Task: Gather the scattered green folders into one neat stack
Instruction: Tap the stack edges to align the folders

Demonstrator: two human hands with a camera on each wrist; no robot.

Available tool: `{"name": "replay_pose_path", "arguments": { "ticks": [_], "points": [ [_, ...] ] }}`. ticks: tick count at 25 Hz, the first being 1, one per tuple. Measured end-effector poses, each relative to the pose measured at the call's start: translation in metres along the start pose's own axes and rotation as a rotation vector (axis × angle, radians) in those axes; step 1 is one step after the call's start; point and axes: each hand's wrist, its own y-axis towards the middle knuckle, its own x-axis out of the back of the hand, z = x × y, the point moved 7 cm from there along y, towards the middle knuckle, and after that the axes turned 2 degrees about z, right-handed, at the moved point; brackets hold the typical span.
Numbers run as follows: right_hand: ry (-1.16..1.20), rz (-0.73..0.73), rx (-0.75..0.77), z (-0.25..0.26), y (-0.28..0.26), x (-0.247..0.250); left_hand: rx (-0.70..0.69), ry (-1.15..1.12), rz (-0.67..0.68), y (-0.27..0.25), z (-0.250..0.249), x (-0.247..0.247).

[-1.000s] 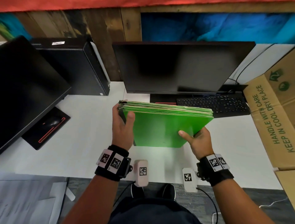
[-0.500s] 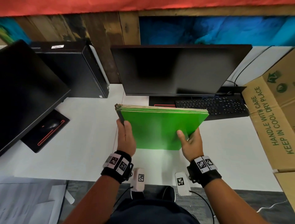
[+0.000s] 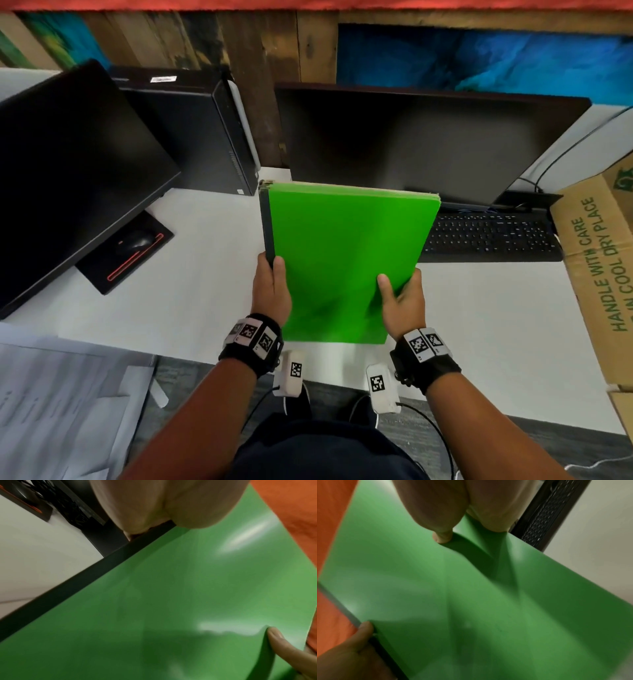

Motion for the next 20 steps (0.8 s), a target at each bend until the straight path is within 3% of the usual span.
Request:
{"name": "replay_pose_path", "arguments": {
  "ticks": [4, 9, 11, 15, 20],
  "points": [
    [-0.114, 0.041, -0.152, 0.002, 0.009, -0.057, 0.044, 0.228, -0.119, 0.036, 0.017, 0.045],
    [-0.263, 0.243, -0.571, -0.012, -0.007, -0.166, 0.392, 0.351, -0.258, 0.085, 0.080, 0.118],
    [-0.360, 0.299, -0.668, -0.024, -0.012, -0.199, 0.493, 0.337, -0.295, 0.093, 0.105, 0.140],
    [-0.483, 0.327, -0.676, -0.041, -0.004, -0.256, 0.633, 0.263, -0.309, 0.109, 0.156, 0.167],
    [-0.619, 0.330, -0.585, -0.054, 0.016, -0.301, 0.676, 0.184, -0.361, 0.135, 0.196, 0.177]
  ]
}}
